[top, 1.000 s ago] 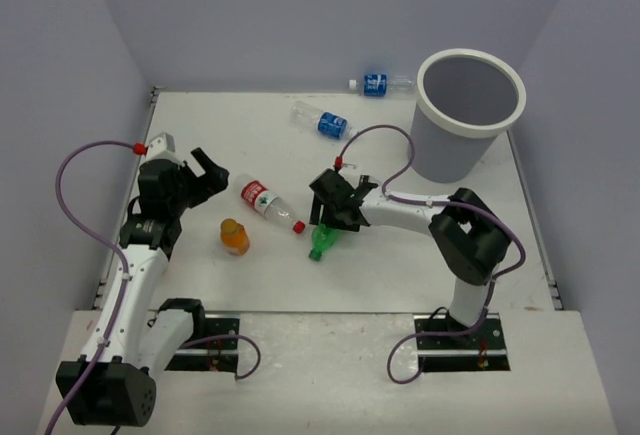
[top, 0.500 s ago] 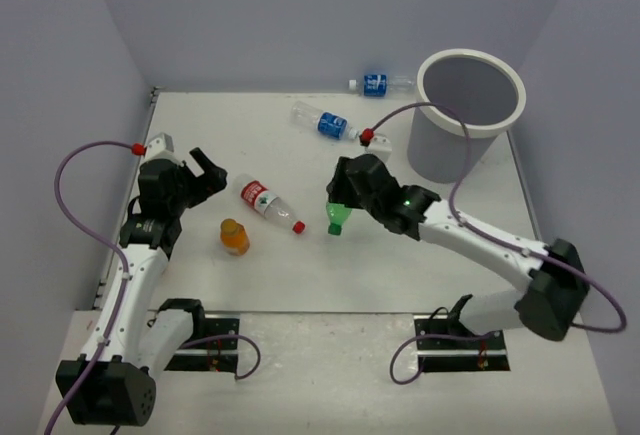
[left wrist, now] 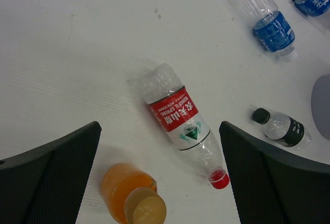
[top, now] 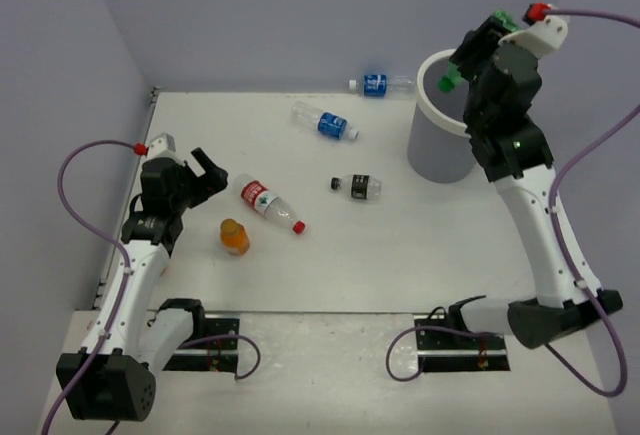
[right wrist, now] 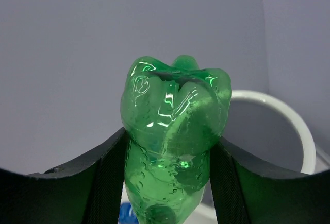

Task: Put the plastic bottles in the bin

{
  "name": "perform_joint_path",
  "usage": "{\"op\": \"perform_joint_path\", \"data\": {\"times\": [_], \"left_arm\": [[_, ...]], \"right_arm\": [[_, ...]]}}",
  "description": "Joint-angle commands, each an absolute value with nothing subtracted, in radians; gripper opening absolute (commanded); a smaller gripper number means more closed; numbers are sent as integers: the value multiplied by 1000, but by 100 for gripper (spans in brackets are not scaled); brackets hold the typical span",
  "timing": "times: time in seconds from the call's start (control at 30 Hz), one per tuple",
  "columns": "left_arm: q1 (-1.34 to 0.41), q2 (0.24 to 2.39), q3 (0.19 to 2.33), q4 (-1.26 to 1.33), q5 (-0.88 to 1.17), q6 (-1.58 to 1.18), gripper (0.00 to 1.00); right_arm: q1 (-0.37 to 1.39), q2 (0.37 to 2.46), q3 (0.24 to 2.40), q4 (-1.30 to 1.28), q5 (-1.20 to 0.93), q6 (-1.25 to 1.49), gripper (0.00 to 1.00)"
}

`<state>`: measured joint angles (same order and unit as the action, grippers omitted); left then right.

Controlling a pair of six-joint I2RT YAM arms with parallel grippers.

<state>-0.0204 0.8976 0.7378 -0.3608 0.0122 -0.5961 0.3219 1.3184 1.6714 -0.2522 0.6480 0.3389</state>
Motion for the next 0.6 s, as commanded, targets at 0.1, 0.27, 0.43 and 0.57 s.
{"op": "perform_joint_path", "data": {"times": [0.1, 0.27, 0.43, 0.57], "left_arm": [[-25, 896, 742, -332, 5, -617, 100], [-25, 890, 742, -330, 5, -618, 100], [-25, 896, 744, -324, 10, -615, 100], [-25, 894, 738, -316, 15, -613, 100]], "right_arm": [[192, 1642, 1932, -242, 843, 229, 23], [161, 1693, 1936, -241, 921, 209, 64], [152, 1678, 1921, -251, 882, 195, 93], [152, 1621, 1912, -278, 809, 199, 98]]}}
